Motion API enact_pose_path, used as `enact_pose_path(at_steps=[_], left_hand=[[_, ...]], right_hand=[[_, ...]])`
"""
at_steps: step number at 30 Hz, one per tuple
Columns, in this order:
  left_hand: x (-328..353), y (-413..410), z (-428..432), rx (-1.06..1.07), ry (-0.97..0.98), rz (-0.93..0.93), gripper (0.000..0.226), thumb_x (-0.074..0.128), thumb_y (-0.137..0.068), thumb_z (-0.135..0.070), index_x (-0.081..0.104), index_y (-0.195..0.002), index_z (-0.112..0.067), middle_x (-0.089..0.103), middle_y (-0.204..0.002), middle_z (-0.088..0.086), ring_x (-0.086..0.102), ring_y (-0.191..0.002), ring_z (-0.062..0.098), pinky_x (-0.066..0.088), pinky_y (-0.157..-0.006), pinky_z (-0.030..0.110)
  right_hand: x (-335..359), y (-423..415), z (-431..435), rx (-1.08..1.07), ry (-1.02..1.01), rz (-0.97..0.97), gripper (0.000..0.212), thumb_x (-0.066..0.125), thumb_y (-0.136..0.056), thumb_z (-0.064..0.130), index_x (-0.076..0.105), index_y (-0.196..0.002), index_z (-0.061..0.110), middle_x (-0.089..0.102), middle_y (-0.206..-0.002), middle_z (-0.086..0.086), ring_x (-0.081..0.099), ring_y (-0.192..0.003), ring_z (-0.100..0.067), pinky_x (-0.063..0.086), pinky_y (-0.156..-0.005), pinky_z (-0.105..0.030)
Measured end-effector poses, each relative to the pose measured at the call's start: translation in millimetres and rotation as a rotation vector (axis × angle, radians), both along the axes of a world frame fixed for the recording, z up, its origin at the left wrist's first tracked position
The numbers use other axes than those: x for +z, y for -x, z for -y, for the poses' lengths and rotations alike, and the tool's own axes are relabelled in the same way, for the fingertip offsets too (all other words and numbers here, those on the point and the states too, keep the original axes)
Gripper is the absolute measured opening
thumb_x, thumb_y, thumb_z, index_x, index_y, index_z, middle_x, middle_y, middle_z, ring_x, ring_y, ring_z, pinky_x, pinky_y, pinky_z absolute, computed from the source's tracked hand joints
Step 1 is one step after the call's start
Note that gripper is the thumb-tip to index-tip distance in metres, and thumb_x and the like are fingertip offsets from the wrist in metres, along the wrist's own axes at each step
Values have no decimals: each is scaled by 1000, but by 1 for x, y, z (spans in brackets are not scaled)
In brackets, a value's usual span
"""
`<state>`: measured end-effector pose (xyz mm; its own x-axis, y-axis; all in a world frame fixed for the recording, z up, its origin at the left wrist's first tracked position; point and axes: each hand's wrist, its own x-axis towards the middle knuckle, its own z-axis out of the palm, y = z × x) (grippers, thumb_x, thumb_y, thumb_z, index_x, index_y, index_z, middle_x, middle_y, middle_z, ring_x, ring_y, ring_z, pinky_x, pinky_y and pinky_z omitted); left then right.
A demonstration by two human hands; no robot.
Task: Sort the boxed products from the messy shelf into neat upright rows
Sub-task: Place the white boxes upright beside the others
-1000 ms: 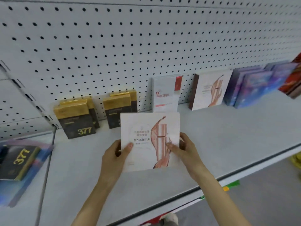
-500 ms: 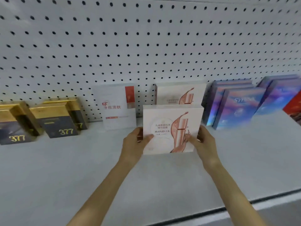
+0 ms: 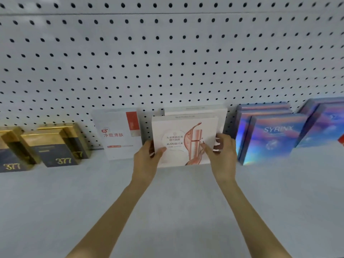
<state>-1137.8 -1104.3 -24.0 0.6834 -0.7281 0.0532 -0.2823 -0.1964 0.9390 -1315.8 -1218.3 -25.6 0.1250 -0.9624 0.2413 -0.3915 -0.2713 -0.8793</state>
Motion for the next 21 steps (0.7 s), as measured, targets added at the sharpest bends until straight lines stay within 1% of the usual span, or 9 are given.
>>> enact_pose_path(at_steps=[3,4,6,9,13,15,16,18,21], left_hand=[[-1,5,3,19,-23,-5,18,66,-90,-23,54,-103,-23,62,-98,-14,61,-90,8,47,-68,8],[0,6,3,25,-33,-7,20,66,-90,-24,54,-106,-22,62,-100,-13,60,-91,8,46,-67,6],[1,10,0,38,-37,-6,33,64,-91,-25,52,-121,-19,61,-109,-11,58,-96,6,45,-68,3],[-2,21,-20,79,-27,16,55,63,-91,-31,39,-140,-23,53,-122,-15,53,-108,3,41,-81,3],[-19,46,-84,5,-131,116,67,55,-84,-51,32,-144,-33,45,-134,-17,48,-117,0,36,-93,10],[-25,48,-116,-42,-189,165,67,53,-84,-52,33,-145,-33,44,-136,-15,47,-121,2,36,-100,17],[-25,46,-129,-48,-210,184,65,54,-85,-51,35,-144,-31,44,-136,-15,46,-121,2,36,-101,18],[-21,38,-151,-22,-221,211,62,54,-85,-50,41,-141,-28,46,-133,-15,47,-115,-6,35,-98,10],[-14,24,-180,70,-167,176,55,57,-85,-48,49,-135,-27,53,-129,-13,48,-108,-18,34,-90,-1]], right_hand=[[-4,2,0,-12,-89,45,39,78,-80,29,52,-107,17,58,-106,-2,56,-76,-4,51,-72,-25],[-5,3,-1,-4,-119,50,38,77,-81,29,52,-106,17,59,-105,-3,56,-76,-4,50,-70,-22],[-8,6,-4,-3,-143,85,36,76,-83,25,53,-108,15,60,-105,-4,57,-78,-6,46,-65,-9],[-17,12,-20,-56,-169,157,30,73,-85,22,54,-108,16,61,-104,-2,59,-82,-7,44,-64,-4],[-28,19,-69,-4,-196,195,28,69,-88,20,54,-110,24,57,-108,9,60,-93,-7,51,-78,-15],[-30,18,-96,90,-168,125,33,69,-88,21,54,-117,21,54,-116,6,58,-100,-9,48,-88,-18],[-30,17,-109,144,-148,74,36,69,-88,22,55,-121,19,52,-119,6,57,-104,-8,45,-91,-16],[-25,12,-132,258,-116,2,42,68,-89,25,54,-128,18,49,-122,9,52,-112,-7,38,-97,-9],[-19,3,-170,374,-152,-10,46,66,-91,29,49,-134,28,47,-126,21,47,-122,-3,33,-104,-10]])
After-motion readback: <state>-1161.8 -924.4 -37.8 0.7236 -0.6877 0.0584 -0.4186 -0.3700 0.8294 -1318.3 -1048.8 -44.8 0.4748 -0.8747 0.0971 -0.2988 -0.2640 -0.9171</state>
